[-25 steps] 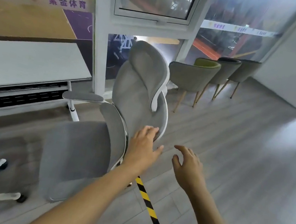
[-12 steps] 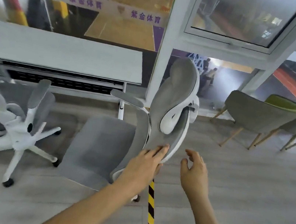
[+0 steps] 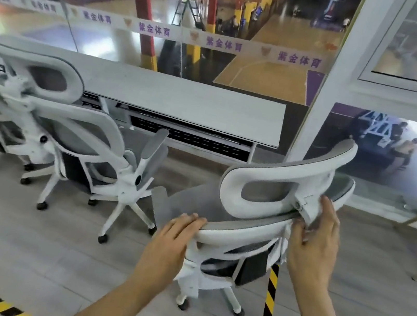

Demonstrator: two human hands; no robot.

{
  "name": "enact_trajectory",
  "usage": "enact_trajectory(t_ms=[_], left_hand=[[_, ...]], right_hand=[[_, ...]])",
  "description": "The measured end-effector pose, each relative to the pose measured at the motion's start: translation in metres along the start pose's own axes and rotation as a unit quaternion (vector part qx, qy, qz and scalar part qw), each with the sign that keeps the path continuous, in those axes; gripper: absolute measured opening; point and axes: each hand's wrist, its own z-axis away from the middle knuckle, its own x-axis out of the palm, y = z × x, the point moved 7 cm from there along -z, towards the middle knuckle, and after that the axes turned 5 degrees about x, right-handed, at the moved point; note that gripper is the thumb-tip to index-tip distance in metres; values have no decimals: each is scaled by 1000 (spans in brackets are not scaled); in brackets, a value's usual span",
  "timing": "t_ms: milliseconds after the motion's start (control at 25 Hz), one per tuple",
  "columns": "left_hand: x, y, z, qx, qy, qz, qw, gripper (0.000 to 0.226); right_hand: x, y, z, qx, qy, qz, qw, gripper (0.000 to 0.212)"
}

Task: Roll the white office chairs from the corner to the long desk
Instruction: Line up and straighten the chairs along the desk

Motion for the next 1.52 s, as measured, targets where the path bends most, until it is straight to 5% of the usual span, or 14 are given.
enact_trajectory(t_ms=[120, 280, 600, 920, 1160, 1520], left_hand=[[-10, -29, -2, -71, 2, -54, 996, 54], [-7, -47, -10, -106, -41, 18, 993, 81], [-29, -125, -66, -47, -114, -11, 992, 92], [-44, -203, -145, -98, -243, -23, 965, 96], [-36, -245, -180, -166, -224, 1, 960, 86], [-31, -276, -222, -126, -270, 47, 953, 90]], right_hand=[[23, -10, 18, 37, -14, -20, 999, 72], [40, -21, 34, 35, 28, 15, 999, 70], [93, -60, 48, 54, 124, -6, 991, 84], [163, -94, 14, 64, 87, 61, 992, 85], [205, -111, -25, 55, 100, 95, 989, 81], [229, -114, -56, 84, 84, 84, 989, 77]])
